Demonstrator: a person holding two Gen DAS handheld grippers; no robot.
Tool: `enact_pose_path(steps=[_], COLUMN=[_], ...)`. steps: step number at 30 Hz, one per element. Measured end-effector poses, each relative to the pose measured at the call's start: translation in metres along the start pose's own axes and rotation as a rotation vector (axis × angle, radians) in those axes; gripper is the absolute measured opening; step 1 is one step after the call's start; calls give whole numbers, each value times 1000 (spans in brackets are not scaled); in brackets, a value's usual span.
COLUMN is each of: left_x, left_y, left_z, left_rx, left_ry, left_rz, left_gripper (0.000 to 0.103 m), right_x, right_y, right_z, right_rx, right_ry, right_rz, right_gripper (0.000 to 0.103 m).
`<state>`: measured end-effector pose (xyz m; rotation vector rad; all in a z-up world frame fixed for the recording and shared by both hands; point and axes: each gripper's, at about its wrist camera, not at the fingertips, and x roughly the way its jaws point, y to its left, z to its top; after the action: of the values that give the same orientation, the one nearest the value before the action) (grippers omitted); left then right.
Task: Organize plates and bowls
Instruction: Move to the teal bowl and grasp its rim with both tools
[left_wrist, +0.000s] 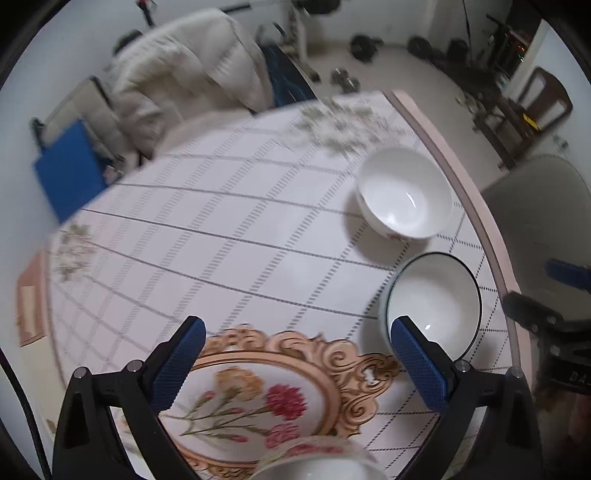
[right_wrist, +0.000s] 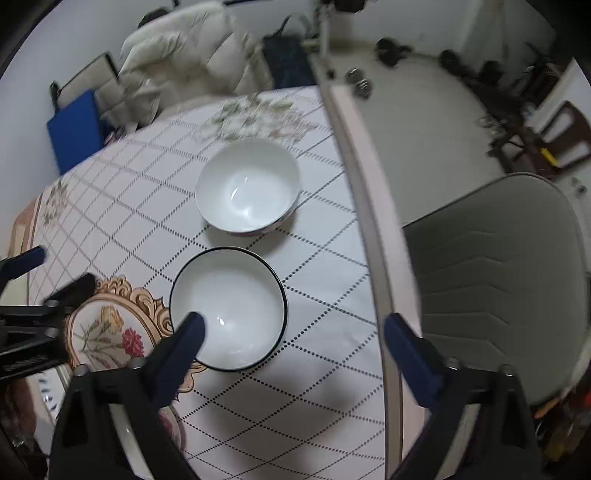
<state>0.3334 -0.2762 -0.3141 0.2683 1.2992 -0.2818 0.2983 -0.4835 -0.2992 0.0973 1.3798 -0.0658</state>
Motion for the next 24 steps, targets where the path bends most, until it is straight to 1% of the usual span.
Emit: enact_pose_path(steps=[1, 3, 4, 5, 6, 8, 9, 10, 11, 12, 13, 15, 17, 19, 20, 22, 24], left_x=[7, 19, 26, 29, 31, 36, 38, 41, 45, 51, 55, 64, 64, 55, 51, 45, 45], left_y=[-5, -15, -18, -20, -23, -26, -28, -28, -27, -26, -26, -26, -25, -20, -16, -8, 0], left_z=[2, 4, 6, 5, 5, 6, 7, 8, 8, 9, 10, 10, 13, 18, 23, 35, 52], left_rx=[12, 34, 40, 43, 43, 44, 42, 35, 28, 21, 8, -14, -35, -62, -75, -103, -140], left_ry=[11, 29, 44, 48, 47, 45, 48, 59, 81, 109, 137, 181, 201, 183, 176, 162, 156], left_rz=[-5, -10, -15, -14, -12, -12, -11, -21, -47, -75, -101, -140, -165, -207, -217, -240, -246], left_gripper=[100, 88, 85, 79, 77, 77, 77, 77, 76, 69, 67, 57, 55, 55, 55, 55, 55], right_x=[7, 19, 24, 30, 35, 45, 51, 56, 62, 66, 70, 77, 78, 73, 70, 63, 64], right_y=[0, 1, 2, 3, 6, 8, 8, 7, 5, 5, 3, 0, -4, -11, -16, -27, -33], right_z=[3, 6, 6, 5, 4, 4, 4, 4, 4, 4, 4, 4, 5, 10, 13, 25, 42], right_rx=[-13, -23, -31, -42, -53, -62, -60, -51, -42, -37, -30, -10, 0, 24, 42, 75, 89], right_ry=[12, 31, 42, 56, 67, 87, 103, 117, 132, 148, 159, 184, 188, 176, 168, 147, 139], right_rz=[-3, 6, 19, 28, 27, 29, 38, 43, 48, 57, 65, 88, 101, 128, 149, 180, 187], right_gripper=[88, 88, 87, 85, 81, 77, 72, 67, 64, 60, 58, 53, 53, 53, 53, 53, 53])
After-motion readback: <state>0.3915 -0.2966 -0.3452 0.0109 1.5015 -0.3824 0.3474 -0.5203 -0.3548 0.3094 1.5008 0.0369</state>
